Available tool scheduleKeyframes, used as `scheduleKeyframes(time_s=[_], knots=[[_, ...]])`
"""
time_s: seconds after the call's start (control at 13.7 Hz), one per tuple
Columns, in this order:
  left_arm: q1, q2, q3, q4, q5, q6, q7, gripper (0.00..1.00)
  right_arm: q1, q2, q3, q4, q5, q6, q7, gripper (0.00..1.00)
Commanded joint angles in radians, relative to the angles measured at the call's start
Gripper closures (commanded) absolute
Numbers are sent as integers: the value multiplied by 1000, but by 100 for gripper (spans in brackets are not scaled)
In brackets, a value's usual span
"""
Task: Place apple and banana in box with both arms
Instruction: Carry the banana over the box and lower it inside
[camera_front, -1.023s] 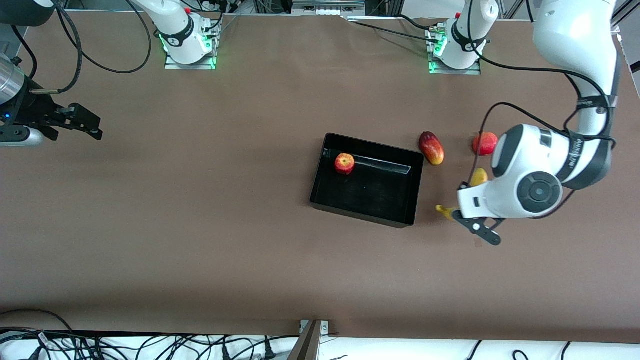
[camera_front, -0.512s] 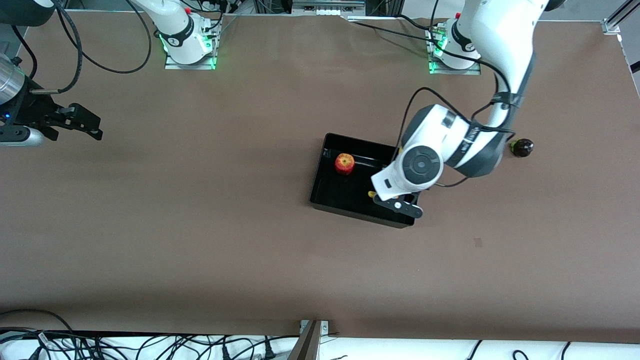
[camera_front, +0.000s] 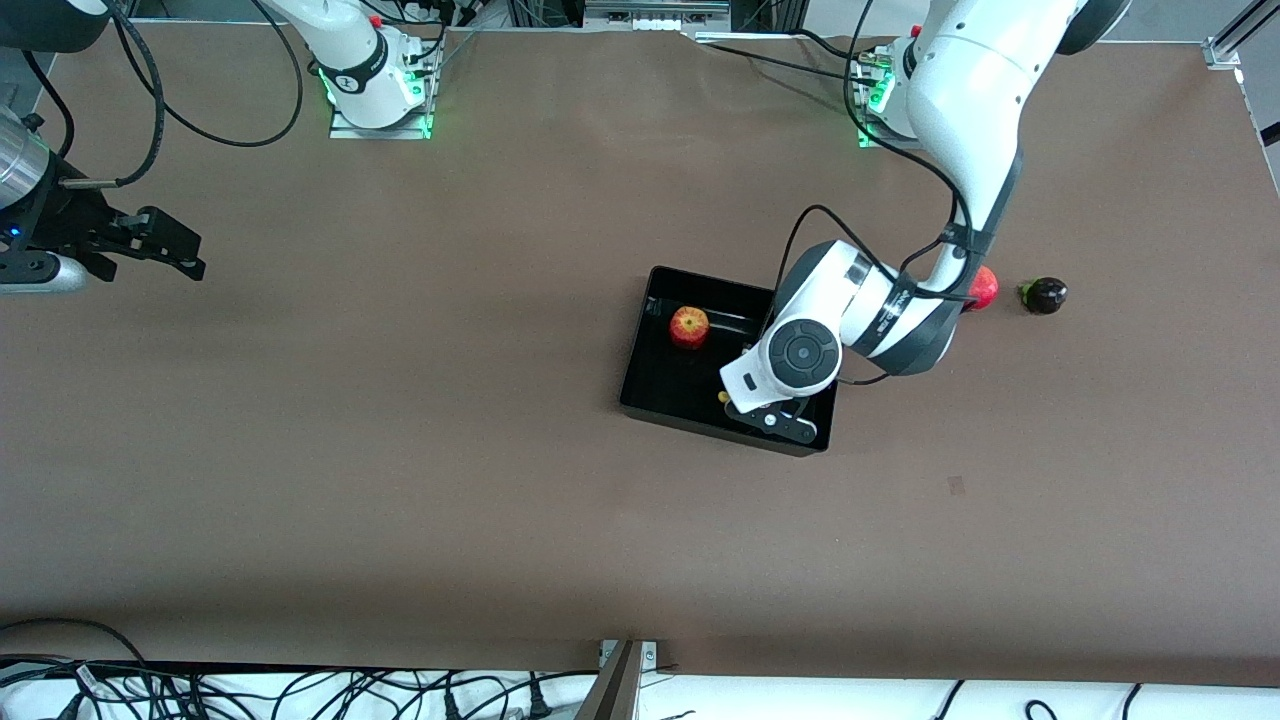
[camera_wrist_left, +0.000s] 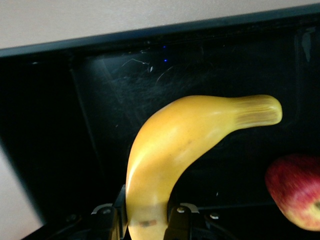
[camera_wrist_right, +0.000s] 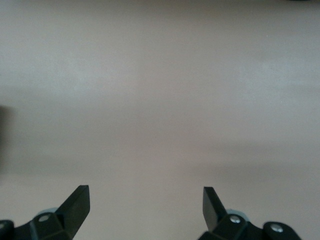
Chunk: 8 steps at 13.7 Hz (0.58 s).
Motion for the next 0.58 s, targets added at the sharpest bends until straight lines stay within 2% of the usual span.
scheduleKeyframes(time_s=[0.0,0.15,0.22,0.29,0.51], knots=[[-17,30,12,3,14,35,-4,100,1,2,3,14,-9,-4,-1,0],[-15,35,13,3,13,42,-4,100,1,2,3,14,-9,-4,-1,0],[-12,33,15,3,14,39,-4,63,1,2,3,14,-9,-4,-1,0],[-7,32,15,3,13,31,5,1,1,2,3,14,-9,-4,-1,0],[3,16,16,14,13,25,2,0,1,2,3,14,-9,-4,-1,0]])
